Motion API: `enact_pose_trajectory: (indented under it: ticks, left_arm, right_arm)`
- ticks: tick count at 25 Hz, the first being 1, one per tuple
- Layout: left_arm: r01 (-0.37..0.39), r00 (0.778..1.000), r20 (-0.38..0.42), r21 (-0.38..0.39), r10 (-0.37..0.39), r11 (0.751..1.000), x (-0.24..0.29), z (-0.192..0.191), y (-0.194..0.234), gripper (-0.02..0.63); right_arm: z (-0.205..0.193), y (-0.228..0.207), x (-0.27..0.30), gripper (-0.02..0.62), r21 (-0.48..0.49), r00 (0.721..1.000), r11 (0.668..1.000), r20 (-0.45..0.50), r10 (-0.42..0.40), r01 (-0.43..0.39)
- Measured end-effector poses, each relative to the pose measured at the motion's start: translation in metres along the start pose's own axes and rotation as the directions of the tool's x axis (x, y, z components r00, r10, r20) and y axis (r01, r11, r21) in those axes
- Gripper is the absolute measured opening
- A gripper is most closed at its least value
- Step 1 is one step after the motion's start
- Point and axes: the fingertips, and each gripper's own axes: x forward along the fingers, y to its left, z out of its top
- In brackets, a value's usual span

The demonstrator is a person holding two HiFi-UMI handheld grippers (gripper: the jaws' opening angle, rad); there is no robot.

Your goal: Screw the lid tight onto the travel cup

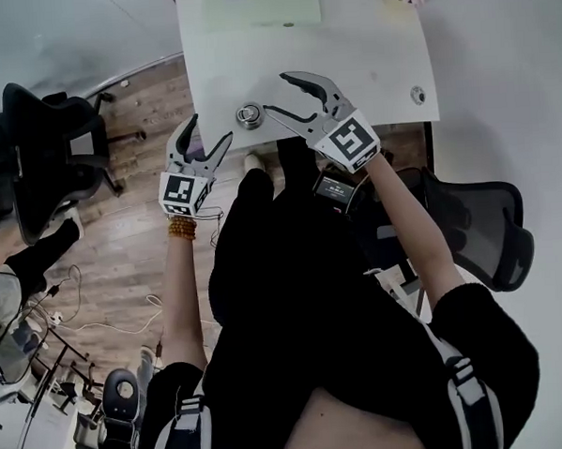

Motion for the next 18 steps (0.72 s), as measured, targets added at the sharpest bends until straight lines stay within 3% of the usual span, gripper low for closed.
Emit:
enact_pose_trajectory:
  ticks: [3, 7, 10, 13, 14, 16, 18]
  left_arm:
    - [-0.175, 0.978, 0.127, 0.067, 0.166, 0.982, -0.01, 0.085, 0.007, 0.29]
    - [-0.342, 0.908, 0.27, 0.035, 0.321, 0.939, -0.025, 0.167, 0.015, 0.22]
    - [-0.393, 0.884, 0.303, 0.072, 0.355, 0.917, -0.023, 0.197, 0.016, 0.126]
    - [-0.409, 0.85, 0.397, 0.082, 0.346, 0.909, -0.024, 0.226, 0.021, 0.065]
    - [-0.402, 0.841, 0.424, 0.078, 0.335, 0.912, -0.025, 0.234, 0.019, 0.056]
    - [-0.384, 0.84, 0.444, 0.079, 0.312, 0.92, -0.025, 0.243, 0.012, 0.038]
    - [-0.369, 0.846, 0.442, 0.085, 0.297, 0.926, -0.023, 0.246, 0.001, 0.037]
  right_arm:
    - [0.049, -0.014, -0.021, 0.241, 0.044, 0.974, 0.986, 0.158, -0.165, 0.16]
    - [0.091, -0.02, -0.042, 0.187, 0.076, 0.918, 0.955, 0.264, -0.296, 0.286]
    - [0.104, -0.022, -0.048, 0.161, 0.033, 0.896, 0.938, 0.284, -0.341, 0.346]
    - [0.118, -0.028, -0.048, 0.073, 0.009, 0.855, 0.899, 0.305, -0.419, 0.438]
    - [0.122, -0.032, -0.052, 0.01, 0.002, 0.834, 0.879, 0.312, -0.454, 0.477]
    - [0.126, -0.037, -0.058, 0.0, -0.02, 0.801, 0.84, 0.313, -0.51, 0.542]
    - [0.123, -0.039, -0.064, 0.0, -0.03, 0.79, 0.821, 0.294, -0.537, 0.57]
